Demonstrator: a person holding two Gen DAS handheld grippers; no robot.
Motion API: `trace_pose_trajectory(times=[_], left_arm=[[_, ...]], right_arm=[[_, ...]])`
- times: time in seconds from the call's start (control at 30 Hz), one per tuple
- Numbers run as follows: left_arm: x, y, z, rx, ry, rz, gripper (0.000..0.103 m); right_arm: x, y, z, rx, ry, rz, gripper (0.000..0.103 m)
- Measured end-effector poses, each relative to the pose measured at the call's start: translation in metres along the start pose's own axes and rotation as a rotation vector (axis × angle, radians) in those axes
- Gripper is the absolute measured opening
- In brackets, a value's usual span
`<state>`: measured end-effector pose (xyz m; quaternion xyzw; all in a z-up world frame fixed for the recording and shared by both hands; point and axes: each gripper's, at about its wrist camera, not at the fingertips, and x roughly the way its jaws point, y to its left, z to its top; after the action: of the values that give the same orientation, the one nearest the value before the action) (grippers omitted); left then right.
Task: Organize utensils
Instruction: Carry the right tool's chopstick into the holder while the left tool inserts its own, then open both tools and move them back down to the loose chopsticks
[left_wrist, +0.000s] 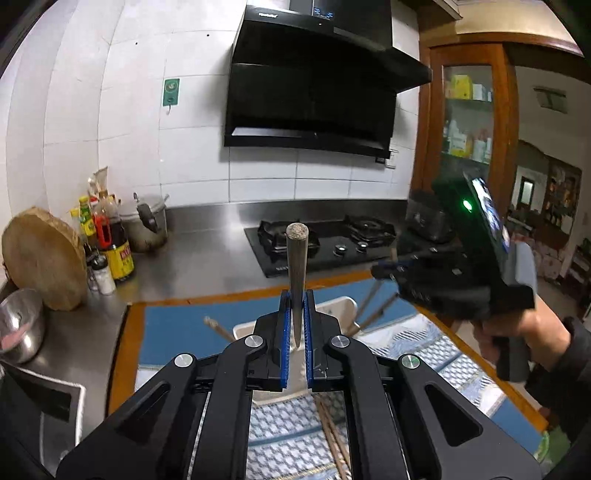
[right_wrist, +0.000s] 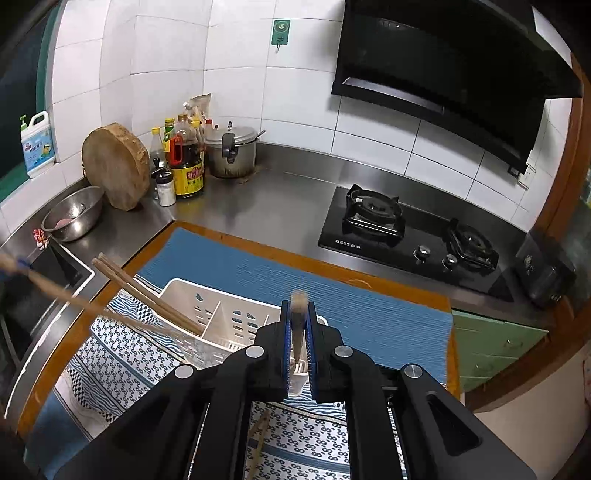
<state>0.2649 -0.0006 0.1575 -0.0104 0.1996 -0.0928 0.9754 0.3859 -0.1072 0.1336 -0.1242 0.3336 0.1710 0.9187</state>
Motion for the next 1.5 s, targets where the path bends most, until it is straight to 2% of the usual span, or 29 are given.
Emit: trace_pose_trajectory(times=[0.2,0.27,0.43,0.47,0.73,0.9,1.1,1.17,1.2,1.23,1.4,1.5], left_arm=[[0.027,0.008,0.005,-0.013,0.030,0.035,0.005],[0.036,0.011,0.003,-0.021,0.046,0.040,0.005],[0.057,0.014,-0.007,-0.035,0.097,0.041,0.005],[0.061,0.015,-0.009,-0.038,0.107,0.039,0.005],[0.072,0.013,-0.017,-0.052,0.132,0.033,0.007],[0.065,0.012,-0.015,-0.052,0.122,0.034,0.008],[0.037,0.011,-0.015,-0.061,0.094,0.029,0.009],[0.028,0.011,-0.020,-0.063,0.089,0.025,0.013],[0.021,0.011,-0.025,-0.068,0.085,0.024,0.019],[0.016,0.011,-0.029,-0.071,0.081,0.024,0.021],[-0.003,0.008,-0.065,-0.084,0.110,0.026,0.021],[-0.011,0.008,-0.090,-0.102,0.140,0.023,0.021]], right_arm=[[0.002,-0.002,-0.001,-0.003,-0.011,0.003,0.010],[0.000,-0.003,-0.003,-0.001,-0.019,0.005,0.021],[-0.014,-0.003,-0.012,-0.011,-0.042,-0.005,0.033],[-0.018,-0.004,-0.016,-0.010,-0.049,-0.009,0.036],[-0.042,-0.011,-0.058,0.021,-0.060,0.004,0.042],[-0.048,-0.007,-0.094,0.043,-0.040,0.027,0.046],[-0.051,0.010,-0.142,0.049,-0.005,0.046,0.046],[-0.052,0.018,-0.163,0.063,0.011,0.063,0.046],[-0.051,0.020,-0.169,0.069,0.017,0.069,0.046],[-0.051,0.024,-0.177,0.077,0.025,0.076,0.046],[-0.043,0.041,-0.219,0.111,0.076,0.101,0.046],[-0.035,0.050,-0.239,0.131,0.109,0.109,0.042]])
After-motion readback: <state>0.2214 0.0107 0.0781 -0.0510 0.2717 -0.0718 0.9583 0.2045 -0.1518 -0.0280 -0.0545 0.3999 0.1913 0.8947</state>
